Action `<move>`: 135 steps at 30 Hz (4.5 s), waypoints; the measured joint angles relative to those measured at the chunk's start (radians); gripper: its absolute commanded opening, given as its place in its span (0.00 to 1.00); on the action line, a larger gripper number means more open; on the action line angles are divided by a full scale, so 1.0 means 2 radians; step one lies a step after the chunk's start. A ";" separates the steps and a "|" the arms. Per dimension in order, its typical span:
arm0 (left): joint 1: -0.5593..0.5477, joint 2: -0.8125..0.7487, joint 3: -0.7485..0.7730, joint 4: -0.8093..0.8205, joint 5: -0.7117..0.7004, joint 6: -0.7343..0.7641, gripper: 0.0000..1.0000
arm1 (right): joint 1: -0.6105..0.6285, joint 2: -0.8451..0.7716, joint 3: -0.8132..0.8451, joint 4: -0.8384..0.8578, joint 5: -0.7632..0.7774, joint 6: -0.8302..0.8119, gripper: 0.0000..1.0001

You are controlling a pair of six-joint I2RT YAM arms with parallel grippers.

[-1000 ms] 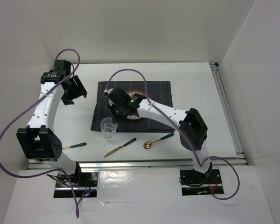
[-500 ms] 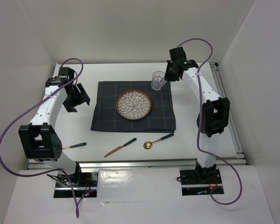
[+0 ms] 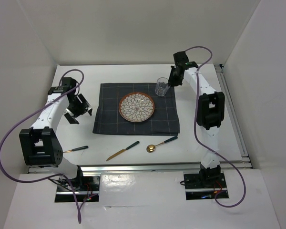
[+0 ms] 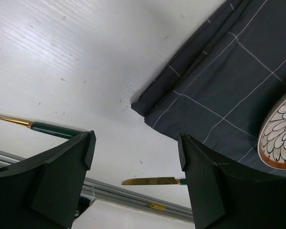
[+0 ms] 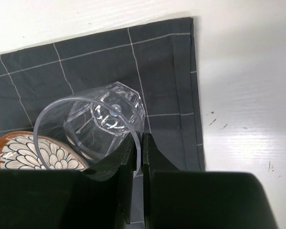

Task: Set the dinner table for one person

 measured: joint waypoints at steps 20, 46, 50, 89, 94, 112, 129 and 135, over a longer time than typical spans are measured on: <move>0.084 -0.090 -0.102 -0.033 -0.044 -0.096 0.86 | -0.003 0.007 -0.002 0.011 -0.022 -0.005 0.89; 0.107 -0.067 -0.279 0.078 0.031 -0.204 0.70 | -0.007 -0.096 -0.062 0.027 -0.046 -0.035 0.93; 0.112 -0.050 -0.280 0.082 0.034 -0.211 0.47 | -0.008 -0.096 -0.071 0.029 -0.046 -0.036 0.93; -0.196 0.243 0.147 -0.005 -0.085 0.092 0.00 | 0.000 -0.320 -0.346 0.030 -0.026 -0.035 0.93; -0.195 0.255 0.148 -0.004 -0.085 0.105 0.00 | 0.048 -0.335 -0.371 0.029 -0.028 -0.036 0.93; -0.195 0.246 0.149 -0.022 -0.085 0.104 0.70 | 0.331 -0.337 -0.480 0.149 -0.030 -0.184 0.93; -0.144 0.101 0.216 -0.084 -0.061 0.103 0.71 | 0.393 -0.308 -0.555 0.315 -0.081 -0.386 0.86; -0.131 0.099 0.198 -0.084 -0.054 0.103 0.71 | 0.393 -0.250 -0.527 0.319 -0.097 -0.413 0.82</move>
